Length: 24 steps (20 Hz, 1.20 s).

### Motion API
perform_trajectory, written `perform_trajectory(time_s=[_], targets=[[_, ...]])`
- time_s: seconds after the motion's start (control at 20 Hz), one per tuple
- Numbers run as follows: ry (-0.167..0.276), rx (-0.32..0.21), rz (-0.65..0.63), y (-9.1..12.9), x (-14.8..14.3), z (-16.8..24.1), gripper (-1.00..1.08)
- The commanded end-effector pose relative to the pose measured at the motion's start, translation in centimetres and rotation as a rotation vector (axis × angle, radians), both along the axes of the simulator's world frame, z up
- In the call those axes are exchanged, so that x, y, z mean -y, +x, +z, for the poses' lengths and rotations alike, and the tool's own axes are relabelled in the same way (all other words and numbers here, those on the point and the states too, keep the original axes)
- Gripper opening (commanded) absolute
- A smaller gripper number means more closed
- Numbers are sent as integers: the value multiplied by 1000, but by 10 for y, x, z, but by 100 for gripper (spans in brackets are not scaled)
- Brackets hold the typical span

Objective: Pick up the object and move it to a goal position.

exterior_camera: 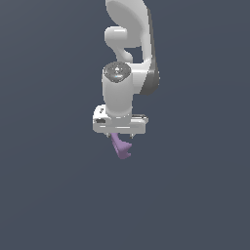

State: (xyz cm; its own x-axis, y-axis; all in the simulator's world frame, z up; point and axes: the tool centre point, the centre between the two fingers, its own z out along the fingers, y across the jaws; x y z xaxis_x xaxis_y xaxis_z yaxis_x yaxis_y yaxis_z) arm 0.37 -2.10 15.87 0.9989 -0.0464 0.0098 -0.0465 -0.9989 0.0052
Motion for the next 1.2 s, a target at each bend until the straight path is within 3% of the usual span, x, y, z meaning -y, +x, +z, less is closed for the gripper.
perform_trajectory(time_s=[0.0,0.5,1.15], targets=[[0,0,0,0,0,0,100],[3,33,42,11,-1,14,100],[2,30,68,10,-1,12,100]])
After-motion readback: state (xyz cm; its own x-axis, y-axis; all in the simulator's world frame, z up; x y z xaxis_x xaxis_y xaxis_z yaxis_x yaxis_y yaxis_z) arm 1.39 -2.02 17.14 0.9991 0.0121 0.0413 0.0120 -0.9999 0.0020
